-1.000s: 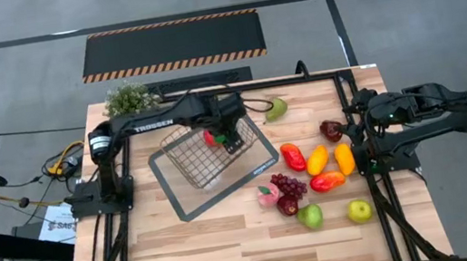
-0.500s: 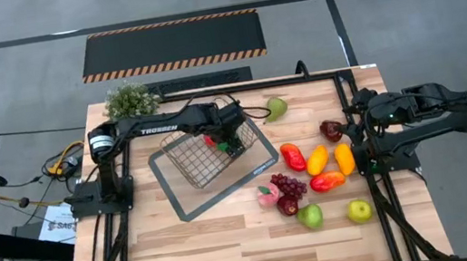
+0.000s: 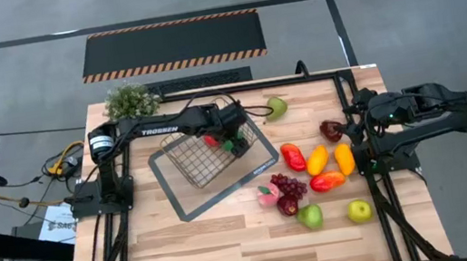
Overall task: Build produce basket
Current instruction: Put the green lime into the gold wire basket, then put the pink peach into the gold wire basket
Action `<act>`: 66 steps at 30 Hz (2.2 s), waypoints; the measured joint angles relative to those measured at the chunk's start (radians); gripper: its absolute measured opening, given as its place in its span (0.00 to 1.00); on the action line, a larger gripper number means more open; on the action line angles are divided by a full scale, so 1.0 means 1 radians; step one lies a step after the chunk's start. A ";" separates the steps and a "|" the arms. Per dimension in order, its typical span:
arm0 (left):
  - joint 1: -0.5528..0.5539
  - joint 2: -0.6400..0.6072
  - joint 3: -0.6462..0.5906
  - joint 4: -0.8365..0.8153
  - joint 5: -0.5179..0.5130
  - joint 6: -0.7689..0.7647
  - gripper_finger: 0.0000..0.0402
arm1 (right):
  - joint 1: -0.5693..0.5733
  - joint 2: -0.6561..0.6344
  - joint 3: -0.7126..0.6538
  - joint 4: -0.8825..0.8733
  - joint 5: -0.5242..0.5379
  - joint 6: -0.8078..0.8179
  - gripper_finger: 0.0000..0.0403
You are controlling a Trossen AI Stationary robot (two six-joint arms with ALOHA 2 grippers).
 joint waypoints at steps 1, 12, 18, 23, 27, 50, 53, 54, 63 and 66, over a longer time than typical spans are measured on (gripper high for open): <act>0.000 0.000 0.000 0.005 0.000 -0.003 0.94 | 0.000 0.000 0.000 0.000 0.000 0.000 0.96; 0.044 -0.003 0.182 -0.177 0.434 -0.086 0.94 | 0.000 0.000 0.000 0.000 0.000 0.000 0.96; -0.028 -0.004 0.257 -0.179 0.641 -0.190 0.94 | 0.000 0.000 0.000 0.000 0.000 -0.001 0.96; -0.101 -0.005 0.290 -0.164 0.656 -0.260 0.94 | 0.000 0.000 0.000 0.000 0.000 -0.002 0.96; -0.155 -0.005 0.292 -0.096 0.651 -0.304 0.94 | 0.000 0.000 0.000 0.000 0.000 -0.002 0.96; -0.350 0.177 0.313 -0.005 0.228 0.108 0.94 | 0.000 0.000 0.000 -0.058 -0.002 -0.002 0.96; -0.356 0.177 0.318 0.021 0.225 0.134 0.94 | 0.000 -0.001 0.000 -0.072 -0.005 -0.003 0.96; -0.356 0.177 0.318 0.030 0.212 0.140 0.95 | 0.000 -0.001 0.000 -0.078 -0.006 -0.002 0.96; -0.357 0.177 0.317 -0.023 0.125 0.142 0.99 | 0.000 -0.001 0.000 -0.080 -0.007 -0.002 0.96; -0.363 0.177 0.317 -0.021 0.114 0.139 1.00 | 0.000 -0.001 0.000 -0.079 -0.007 -0.003 0.96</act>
